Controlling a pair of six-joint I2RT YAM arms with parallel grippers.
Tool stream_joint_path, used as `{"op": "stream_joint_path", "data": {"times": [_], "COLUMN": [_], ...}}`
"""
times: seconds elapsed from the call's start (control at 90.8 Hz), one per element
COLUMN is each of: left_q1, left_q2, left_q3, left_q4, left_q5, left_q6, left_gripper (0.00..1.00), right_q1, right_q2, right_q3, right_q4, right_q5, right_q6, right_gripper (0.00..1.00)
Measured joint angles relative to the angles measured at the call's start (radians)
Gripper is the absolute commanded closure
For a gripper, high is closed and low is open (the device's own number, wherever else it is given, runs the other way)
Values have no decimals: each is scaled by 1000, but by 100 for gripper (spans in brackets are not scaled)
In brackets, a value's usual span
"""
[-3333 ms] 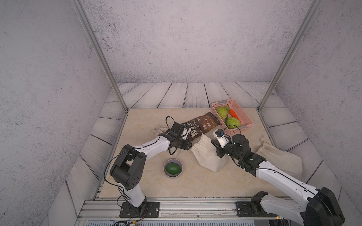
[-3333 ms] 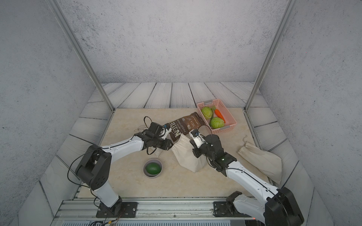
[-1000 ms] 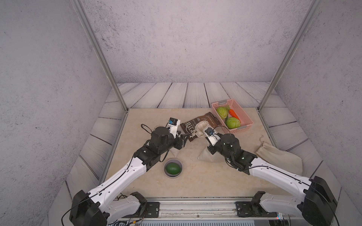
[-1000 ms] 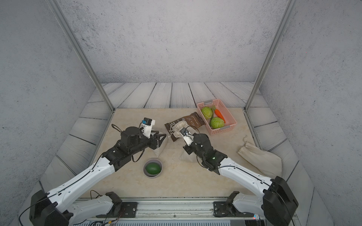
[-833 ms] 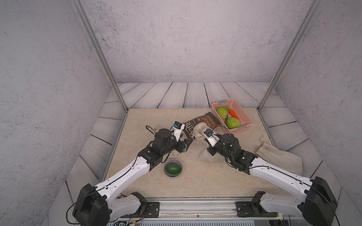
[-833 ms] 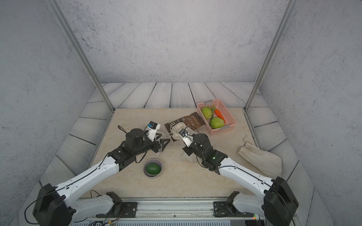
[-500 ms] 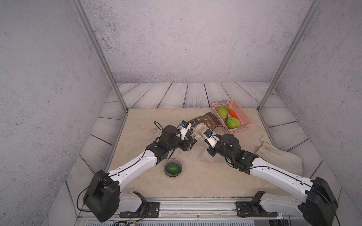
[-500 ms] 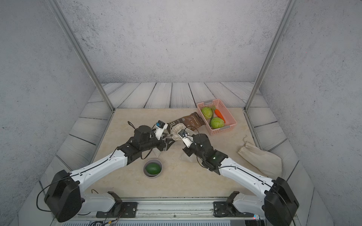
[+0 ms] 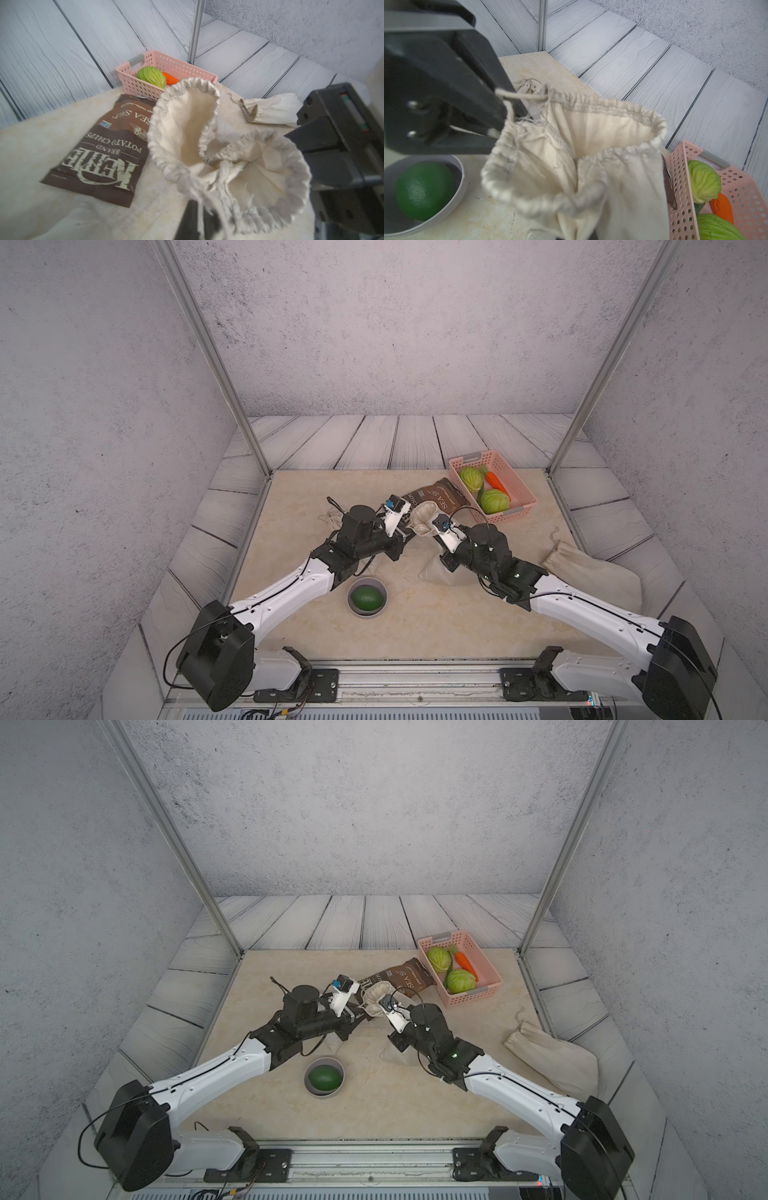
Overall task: Close the soil bag
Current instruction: Frap the soil bag at the center of the board.
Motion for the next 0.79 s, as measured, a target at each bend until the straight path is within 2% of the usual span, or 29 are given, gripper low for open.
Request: {"op": "stream_joint_path", "data": {"times": [0.165, 0.319, 0.429, 0.484, 0.605, 0.793], "left_q1": [-4, -10, -10, -9, -9, -6], "left_q2": [-108, -219, -242, -233, -188, -136], "left_q3": [-51, -46, 35, 105, 259, 343], "left_q4": [-23, -80, -177, -232, -317, -361], "left_q5": [-166, -314, -377, -390, -383, -343], "left_q6": [-18, -37, -37, -36, -32, -32], "left_gripper": [100, 100, 100, 100, 100, 100], "right_q1": [-80, -135, -145, -150, -156, -143], "right_q2": [0, 0, 0, -1, -1, 0], "right_q3": [0, -21, -31, -26, 14, 139], "right_q4": [16, 51, 45, 39, 6, -15], "right_q5": [11, -47, -113, -152, -248, -398], "right_q6": [48, 80, 90, 77, 85, 116], "right_gripper": [100, 76, 47, 38, 24, 18]}}
